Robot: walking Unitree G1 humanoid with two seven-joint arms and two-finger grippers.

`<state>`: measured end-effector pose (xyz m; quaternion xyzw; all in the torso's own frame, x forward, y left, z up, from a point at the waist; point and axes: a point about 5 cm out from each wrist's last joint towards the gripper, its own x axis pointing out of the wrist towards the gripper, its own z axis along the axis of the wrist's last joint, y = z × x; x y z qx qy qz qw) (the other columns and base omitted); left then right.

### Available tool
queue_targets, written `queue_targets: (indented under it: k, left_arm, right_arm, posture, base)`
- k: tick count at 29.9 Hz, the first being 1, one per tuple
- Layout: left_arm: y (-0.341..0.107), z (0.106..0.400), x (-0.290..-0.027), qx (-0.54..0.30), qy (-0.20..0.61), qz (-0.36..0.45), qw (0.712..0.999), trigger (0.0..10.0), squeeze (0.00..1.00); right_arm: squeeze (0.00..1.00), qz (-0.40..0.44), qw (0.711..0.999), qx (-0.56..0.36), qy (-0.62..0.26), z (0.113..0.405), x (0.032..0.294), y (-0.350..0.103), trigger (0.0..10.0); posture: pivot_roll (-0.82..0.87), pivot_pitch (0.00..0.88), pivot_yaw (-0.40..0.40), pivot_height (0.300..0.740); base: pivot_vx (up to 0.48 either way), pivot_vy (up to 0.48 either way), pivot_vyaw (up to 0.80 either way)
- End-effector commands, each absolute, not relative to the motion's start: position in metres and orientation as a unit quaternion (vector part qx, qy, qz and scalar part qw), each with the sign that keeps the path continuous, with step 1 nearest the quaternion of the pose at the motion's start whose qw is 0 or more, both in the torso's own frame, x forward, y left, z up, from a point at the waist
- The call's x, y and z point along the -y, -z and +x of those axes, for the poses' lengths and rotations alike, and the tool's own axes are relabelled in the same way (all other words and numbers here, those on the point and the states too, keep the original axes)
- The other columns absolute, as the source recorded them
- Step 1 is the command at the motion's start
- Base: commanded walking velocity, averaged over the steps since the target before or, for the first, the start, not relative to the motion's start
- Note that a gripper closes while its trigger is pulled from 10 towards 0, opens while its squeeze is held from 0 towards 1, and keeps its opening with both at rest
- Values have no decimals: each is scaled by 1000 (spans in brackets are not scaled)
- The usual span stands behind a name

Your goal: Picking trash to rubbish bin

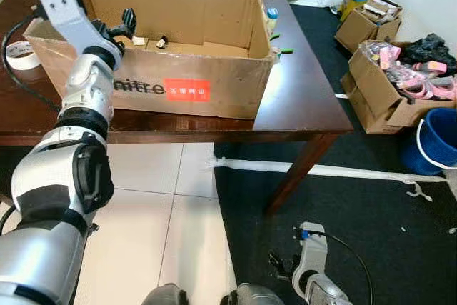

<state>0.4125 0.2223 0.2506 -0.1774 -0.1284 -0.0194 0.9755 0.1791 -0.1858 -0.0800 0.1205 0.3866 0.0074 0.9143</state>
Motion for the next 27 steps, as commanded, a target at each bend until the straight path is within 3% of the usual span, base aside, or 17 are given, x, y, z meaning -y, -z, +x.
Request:
queue_targets:
  k: [1, 8, 22, 27]
  left_arm:
    - [-216, 406, -235, 73, -10, -192, 979, 10000, 0]
    - [-195, 399, -242, 49, -31, -184, 981, 10000, 0]
    - [-176, 397, -222, 23, -3, -149, 989, 10000, 0]
    - [-187, 400, -215, 54, 14, -170, 984, 10000, 0]
  right_arm:
    - [0, 124, 910, -395, -4, 175, 187, 82, 10000]
    - [0, 122, 910, -396, -7, 176, 188, 82, 10000]
    - [0, 118, 911, -395, -7, 178, 189, 81, 10000]
    - [0, 116, 911, -396, -8, 178, 190, 81, 10000]
  posture:
    - [43, 86, -39, 740]
    - [52, 85, -44, 740]
    - [52, 82, -48, 740]
    - [47, 78, -49, 740]
  base:
    - [0, 0, 0]
    - [0, 0, 0]
    - [0, 306, 0]
    - [0, 193, 0]
